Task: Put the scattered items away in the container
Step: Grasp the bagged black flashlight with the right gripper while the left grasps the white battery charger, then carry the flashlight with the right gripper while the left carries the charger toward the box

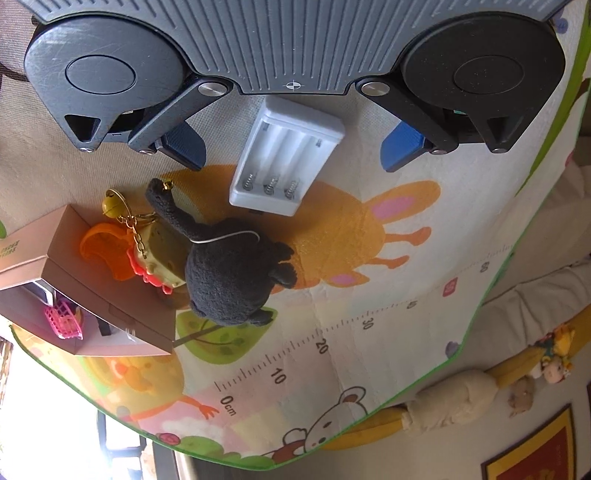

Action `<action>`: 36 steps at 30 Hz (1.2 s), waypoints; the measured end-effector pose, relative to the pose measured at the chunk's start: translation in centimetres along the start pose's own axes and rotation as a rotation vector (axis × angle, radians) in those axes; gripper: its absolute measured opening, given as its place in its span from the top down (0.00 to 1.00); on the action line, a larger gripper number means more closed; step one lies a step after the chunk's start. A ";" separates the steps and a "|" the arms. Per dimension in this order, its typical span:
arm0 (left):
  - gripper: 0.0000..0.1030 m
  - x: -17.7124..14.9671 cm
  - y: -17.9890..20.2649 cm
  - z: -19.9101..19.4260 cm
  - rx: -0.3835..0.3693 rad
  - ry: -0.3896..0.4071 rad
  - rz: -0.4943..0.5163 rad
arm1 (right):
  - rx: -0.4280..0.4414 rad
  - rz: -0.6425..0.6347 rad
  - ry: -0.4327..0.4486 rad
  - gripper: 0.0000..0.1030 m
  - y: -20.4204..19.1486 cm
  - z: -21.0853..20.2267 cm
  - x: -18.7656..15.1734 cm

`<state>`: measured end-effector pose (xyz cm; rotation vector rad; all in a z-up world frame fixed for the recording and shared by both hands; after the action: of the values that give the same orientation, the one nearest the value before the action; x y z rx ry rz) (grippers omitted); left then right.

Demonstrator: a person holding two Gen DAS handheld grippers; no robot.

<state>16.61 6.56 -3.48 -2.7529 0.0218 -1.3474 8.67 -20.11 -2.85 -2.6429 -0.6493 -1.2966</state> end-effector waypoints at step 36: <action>0.02 -6.0 -2.2 -7.1 0.128 -0.051 -0.021 | 0.018 -0.018 0.017 0.00 -1.9 -0.5 -1.1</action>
<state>7.31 8.59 -3.69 -2.6865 -0.0928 -1.2368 6.89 -18.92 -3.56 -2.6148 -0.6803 -1.3098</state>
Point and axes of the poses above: each gripper's, at about its wrist camera, not at the fingertips, and z roughly the way its jaws point, y to its right, x to its top, the point moved 8 cm from there along z, roughly the way its jaws point, and after that the axes turned 6 degrees about -z, right-handed, at the moved point
